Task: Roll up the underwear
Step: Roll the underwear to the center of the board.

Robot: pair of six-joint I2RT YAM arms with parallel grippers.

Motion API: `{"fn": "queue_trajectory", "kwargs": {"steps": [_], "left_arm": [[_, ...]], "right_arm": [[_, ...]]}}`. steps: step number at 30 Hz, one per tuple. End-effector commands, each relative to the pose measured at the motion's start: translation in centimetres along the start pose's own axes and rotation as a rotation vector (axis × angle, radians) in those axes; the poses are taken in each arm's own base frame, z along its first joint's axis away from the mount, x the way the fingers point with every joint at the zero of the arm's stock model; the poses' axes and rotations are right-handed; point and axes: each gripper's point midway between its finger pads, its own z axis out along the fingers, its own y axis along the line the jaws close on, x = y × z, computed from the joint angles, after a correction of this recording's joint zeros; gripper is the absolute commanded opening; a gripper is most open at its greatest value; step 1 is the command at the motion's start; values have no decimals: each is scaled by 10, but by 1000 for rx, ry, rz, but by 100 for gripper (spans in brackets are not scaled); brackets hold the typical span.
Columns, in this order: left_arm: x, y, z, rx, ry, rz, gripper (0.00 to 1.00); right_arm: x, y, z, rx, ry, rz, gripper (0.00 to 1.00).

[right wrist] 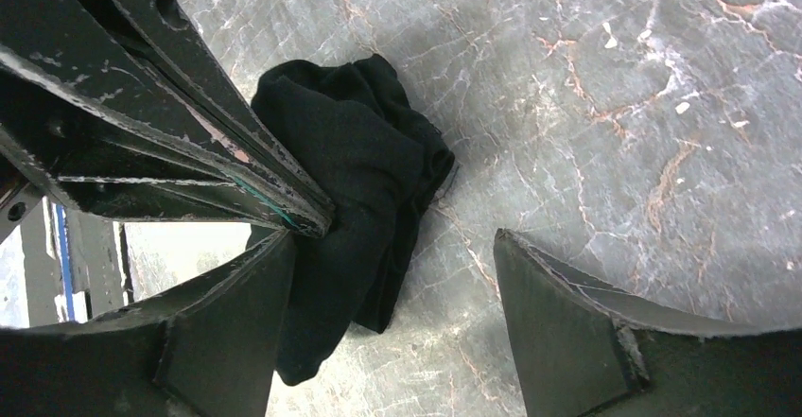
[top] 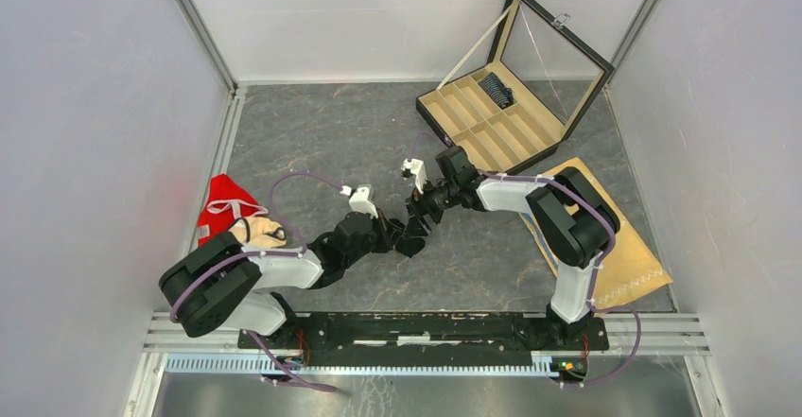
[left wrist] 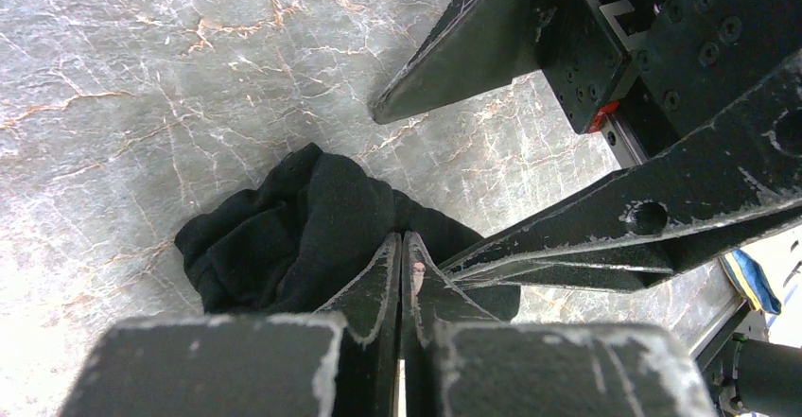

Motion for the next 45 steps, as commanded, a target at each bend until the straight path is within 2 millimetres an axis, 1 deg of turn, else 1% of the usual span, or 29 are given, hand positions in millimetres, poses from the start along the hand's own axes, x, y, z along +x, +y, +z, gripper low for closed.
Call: {"fn": "queue_trajectory", "kwargs": {"steps": [1,8,13,16,18,20,23,26,29,32,33,34,38,40,41,43,45], "left_arm": [[37,52,-9,-177,118,49,2],[37,51,-8,-176,120,49,2],[37,52,-8,-181,120,52,2],[37,52,-8,-182,120,52,2],[37,53,-8,-185,118,52,2],[36,52,-9,-182,116,52,2],[34,52,-10,-186,109,52,2],[26,52,-12,-197,86,52,2],[8,44,-16,-200,41,57,2],[-15,32,-23,-200,-6,65,2],[-30,23,-27,-187,-40,65,2],[-39,16,-31,-179,-59,64,5],[-74,3,-53,-171,-151,58,26],[-85,2,-66,-170,-194,45,37],[-85,7,-71,-187,-196,43,40],[-85,11,-79,-197,-207,34,44],[-82,17,-83,-209,-204,24,47]], "right_arm": [[22,2,9,-48,74,4,80],[41,4,15,-84,116,29,64],[50,3,17,-88,134,48,50],[55,3,17,-82,141,56,44],[58,2,17,-77,145,62,37],[60,3,17,-78,146,71,28],[63,4,18,-79,146,78,20],[66,5,16,-69,143,79,9],[68,9,12,-65,132,87,1],[57,12,8,-47,78,54,0],[53,13,5,-41,60,47,0],[48,15,3,-35,44,36,0],[23,19,-11,6,-34,-24,0],[6,21,-20,41,-79,-69,0],[-2,20,-27,71,-102,-91,0],[-17,17,-39,136,-144,-133,0],[-33,15,-53,202,-182,-174,0]]}}
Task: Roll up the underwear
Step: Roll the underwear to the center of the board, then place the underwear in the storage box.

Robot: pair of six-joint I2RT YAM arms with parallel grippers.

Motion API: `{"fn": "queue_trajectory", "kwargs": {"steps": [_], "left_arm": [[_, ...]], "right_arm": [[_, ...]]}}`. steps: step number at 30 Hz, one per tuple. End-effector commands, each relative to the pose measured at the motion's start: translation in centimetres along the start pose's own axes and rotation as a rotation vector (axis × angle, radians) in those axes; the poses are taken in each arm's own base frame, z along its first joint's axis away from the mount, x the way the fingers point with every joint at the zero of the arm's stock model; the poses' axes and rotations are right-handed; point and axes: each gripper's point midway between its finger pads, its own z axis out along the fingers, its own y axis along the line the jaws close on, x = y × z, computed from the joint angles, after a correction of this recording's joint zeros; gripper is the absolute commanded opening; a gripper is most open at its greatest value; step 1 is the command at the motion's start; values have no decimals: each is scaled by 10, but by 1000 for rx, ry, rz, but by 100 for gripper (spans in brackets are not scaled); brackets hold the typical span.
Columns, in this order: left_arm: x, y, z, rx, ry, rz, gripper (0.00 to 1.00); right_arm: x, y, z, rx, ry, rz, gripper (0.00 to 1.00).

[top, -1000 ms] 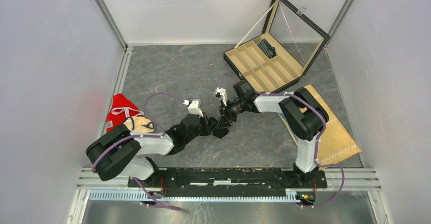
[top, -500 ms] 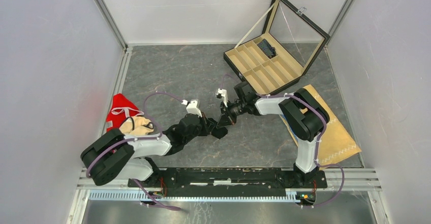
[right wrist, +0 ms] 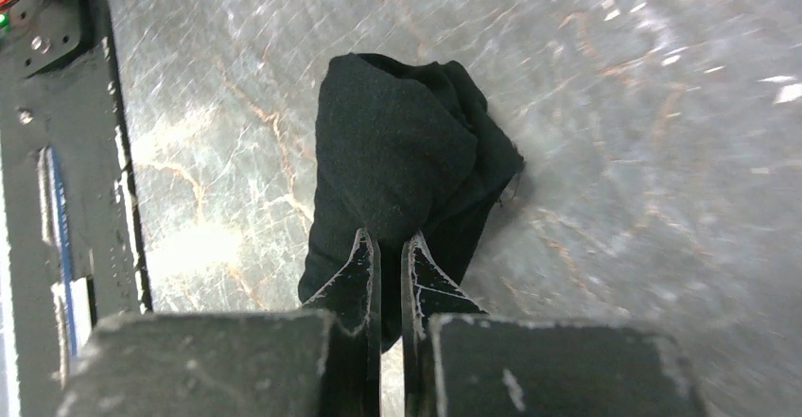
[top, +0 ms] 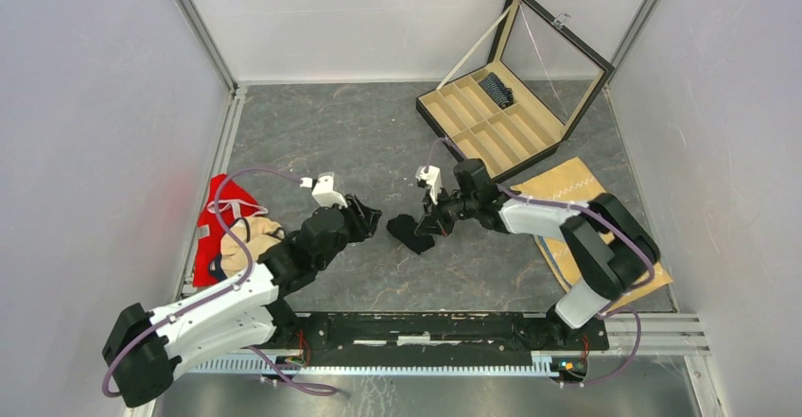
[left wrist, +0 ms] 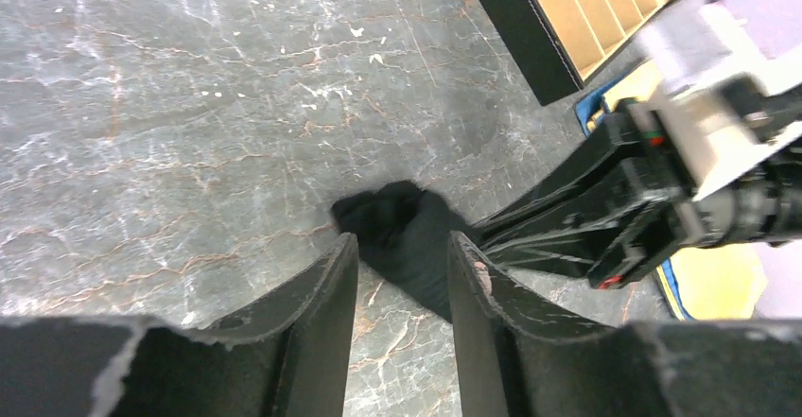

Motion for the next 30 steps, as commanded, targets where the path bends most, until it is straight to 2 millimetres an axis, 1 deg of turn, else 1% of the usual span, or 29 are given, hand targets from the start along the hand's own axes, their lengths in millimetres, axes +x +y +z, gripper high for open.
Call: {"fn": "queue_trajectory", "kwargs": {"steps": [1,3,6,7,11,13,16,18,21,23,27,29,30], "left_arm": [[2,29,-10,-108,2,37,48],[10,35,-10,-119,18,30,50],[23,41,-9,-124,48,25,50],[25,41,-8,-123,55,25,50],[31,43,-5,-129,71,35,52],[35,45,-3,-138,87,48,52],[40,46,0,-148,115,65,54],[44,47,2,-157,128,74,56],[48,54,5,-185,147,90,59],[50,59,8,-206,157,96,60],[53,67,12,-229,167,118,61],[52,71,14,-253,164,124,68],[51,73,16,-261,161,126,70]], "right_arm": [[-50,-17,-29,192,-113,-130,0],[-68,-25,-44,280,-142,-159,0],[-94,-31,-68,366,-179,-198,0],[-99,-36,-76,395,-178,-199,0],[-127,-62,-115,517,-192,-219,0],[-144,-78,-141,602,-200,-236,0],[-162,-102,-177,720,-221,-245,0],[-169,-119,-199,778,-238,-238,0],[-169,-147,-227,857,-213,-243,0],[-165,-163,-239,884,-178,-247,0],[-151,-198,-270,933,-116,-248,0],[-143,-214,-280,932,-96,-238,0],[-140,-222,-284,926,-87,-235,0]]}}
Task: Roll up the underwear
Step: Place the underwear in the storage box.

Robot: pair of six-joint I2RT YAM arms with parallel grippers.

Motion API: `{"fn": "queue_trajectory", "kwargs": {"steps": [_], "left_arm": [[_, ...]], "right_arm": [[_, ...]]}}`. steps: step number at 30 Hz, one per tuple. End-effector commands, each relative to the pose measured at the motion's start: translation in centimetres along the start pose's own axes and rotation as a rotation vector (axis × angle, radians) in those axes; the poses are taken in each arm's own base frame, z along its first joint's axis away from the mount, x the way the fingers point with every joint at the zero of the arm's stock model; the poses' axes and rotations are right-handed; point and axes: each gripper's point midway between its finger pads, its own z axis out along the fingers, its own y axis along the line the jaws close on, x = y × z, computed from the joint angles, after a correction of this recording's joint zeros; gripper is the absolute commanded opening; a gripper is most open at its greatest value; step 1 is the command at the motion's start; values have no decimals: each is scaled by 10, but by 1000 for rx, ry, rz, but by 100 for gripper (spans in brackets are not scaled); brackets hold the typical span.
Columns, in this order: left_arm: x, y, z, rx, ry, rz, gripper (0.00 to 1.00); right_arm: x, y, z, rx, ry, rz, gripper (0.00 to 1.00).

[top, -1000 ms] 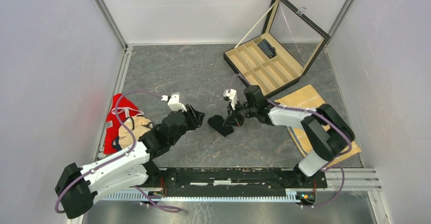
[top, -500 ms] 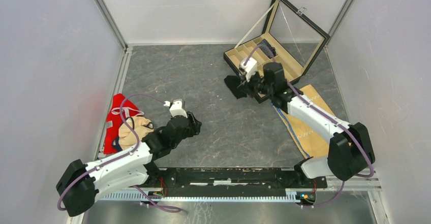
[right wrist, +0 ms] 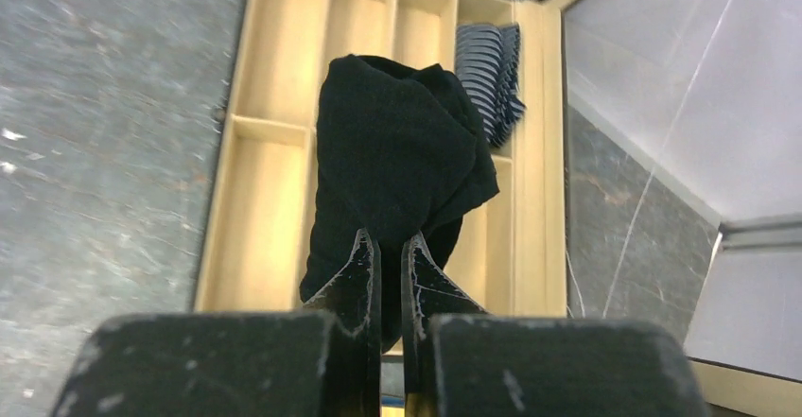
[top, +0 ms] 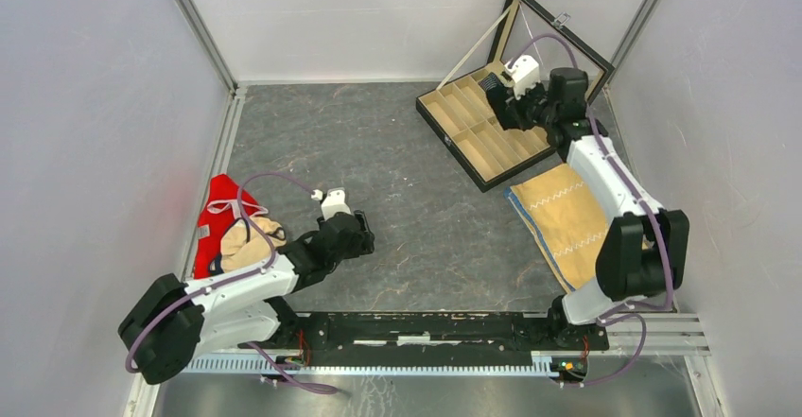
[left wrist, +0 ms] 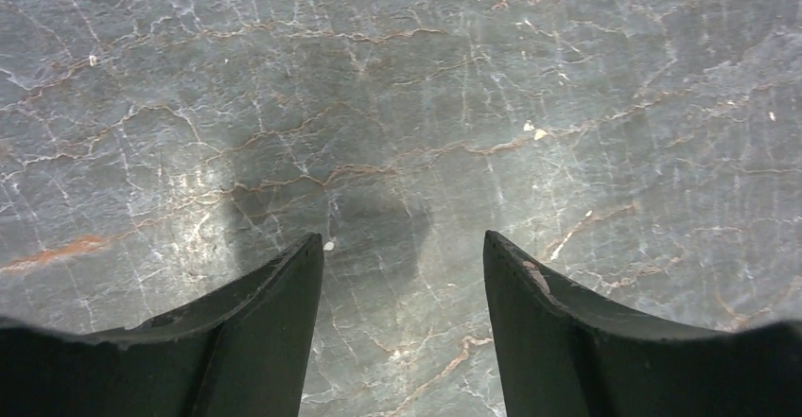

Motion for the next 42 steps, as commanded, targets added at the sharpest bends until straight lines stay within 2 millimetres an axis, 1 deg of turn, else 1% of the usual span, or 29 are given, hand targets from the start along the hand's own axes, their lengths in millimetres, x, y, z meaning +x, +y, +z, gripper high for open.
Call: {"fn": "queue_trajectory", "kwargs": {"steps": [1,5,9,10,11,13,17,23,27,30,35,39,42], "left_arm": [[-21,-6,5,-5,-49,2,71],[-28,-3,10,-33,-65,1,73],[-33,-1,11,-42,-81,1,73],[-34,-1,11,-43,-83,2,73],[-35,0,10,-43,-86,3,73],[-35,0,9,-42,-90,3,73],[-34,1,8,-38,-90,5,73],[-32,-1,11,-37,-75,17,73],[-31,-2,13,-38,-71,19,73],[-31,-1,13,-38,-70,19,73],[-30,-1,14,-41,-67,22,73],[-29,0,14,-43,-65,23,73],[-28,-1,15,-41,-61,24,73]], "right_arm": [[12,-39,9,-7,28,-55,0],[36,-60,26,-9,90,-56,0],[60,-66,47,-16,162,-73,0],[65,-67,50,-17,176,-76,0],[76,-81,49,6,200,-68,0],[85,-86,54,8,225,-79,0],[96,-97,62,18,254,-103,0],[104,-108,69,31,275,-152,0],[118,-110,73,23,328,-171,0],[134,-107,78,5,364,-172,0],[154,-101,85,-17,401,-156,0],[170,-100,89,-14,444,-150,0],[186,-99,91,-17,490,-145,0]]}}
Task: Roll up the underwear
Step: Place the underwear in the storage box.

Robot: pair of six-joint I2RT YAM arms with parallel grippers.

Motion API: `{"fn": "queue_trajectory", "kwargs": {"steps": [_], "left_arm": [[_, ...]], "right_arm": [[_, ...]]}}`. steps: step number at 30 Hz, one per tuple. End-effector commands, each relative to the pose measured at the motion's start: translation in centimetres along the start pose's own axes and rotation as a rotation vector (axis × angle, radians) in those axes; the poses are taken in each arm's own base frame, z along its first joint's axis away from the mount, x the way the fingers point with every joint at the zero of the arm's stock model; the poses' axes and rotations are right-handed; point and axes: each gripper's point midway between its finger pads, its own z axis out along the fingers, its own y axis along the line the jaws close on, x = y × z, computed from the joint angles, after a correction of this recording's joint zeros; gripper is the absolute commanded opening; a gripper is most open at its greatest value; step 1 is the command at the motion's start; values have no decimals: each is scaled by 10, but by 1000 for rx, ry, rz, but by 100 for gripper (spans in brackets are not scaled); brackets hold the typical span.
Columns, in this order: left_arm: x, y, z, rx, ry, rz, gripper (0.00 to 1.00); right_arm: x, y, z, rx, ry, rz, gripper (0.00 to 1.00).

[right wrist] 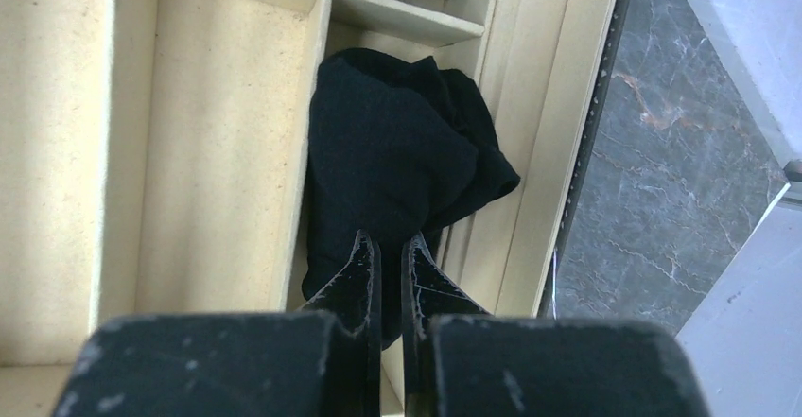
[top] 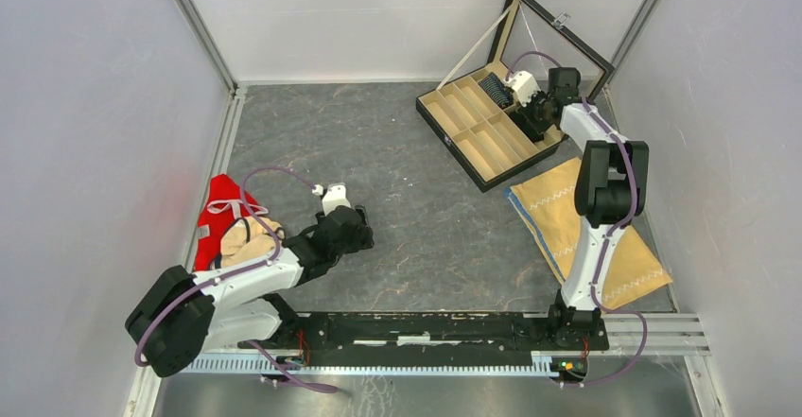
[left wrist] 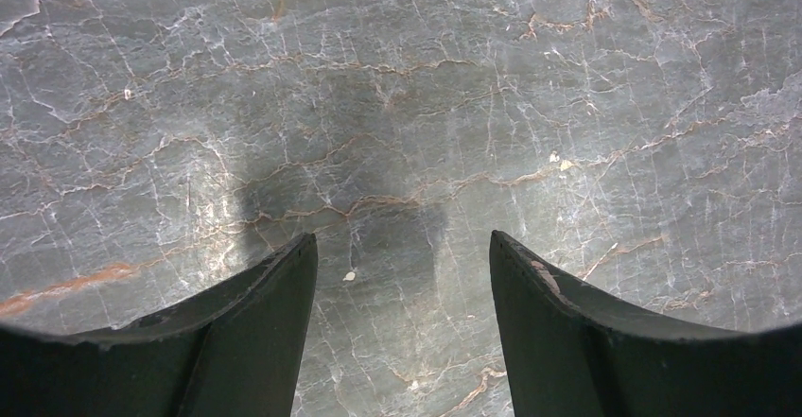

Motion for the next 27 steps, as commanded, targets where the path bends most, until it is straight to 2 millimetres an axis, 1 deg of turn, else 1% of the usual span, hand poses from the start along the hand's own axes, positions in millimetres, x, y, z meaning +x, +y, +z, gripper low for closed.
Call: {"fn": "queue_trajectory", "kwargs": {"steps": [1,3,7,8,9,10,12,14,15,17,20,23,27], "left_arm": [[-22,-11,2,17,-61,-1,73],[-21,-11,3,15,-57,2,73],[-20,-11,2,17,-55,2,73],[-20,-10,2,14,-55,1,73],[-20,-10,2,14,-55,-1,73],[-20,-10,2,14,-54,0,73],[-21,-10,1,15,-56,-3,73],[-21,-10,1,15,-56,-5,73],[-21,-10,0,15,-55,-6,73],[-21,-10,0,16,-55,-9,73],[-24,-10,-2,16,-58,-15,73],[-27,-11,-5,14,-67,-17,73],[-32,-11,-9,14,-76,-24,74]], "right_arm": [[16,-8,11,22,69,-15,0],[22,-7,16,18,90,-9,0],[26,-6,18,24,103,3,0],[25,-8,17,33,101,6,3],[23,-10,15,46,96,11,11],[21,-12,13,59,89,16,22],[13,-15,6,79,56,28,42],[0,-20,-4,95,11,36,55],[-6,-20,-8,93,-14,41,59],[-19,-22,-18,94,-58,46,63],[-40,-28,-37,106,-125,50,66],[-58,-34,-60,128,-186,49,68],[-82,-38,-92,153,-270,65,69]]}}
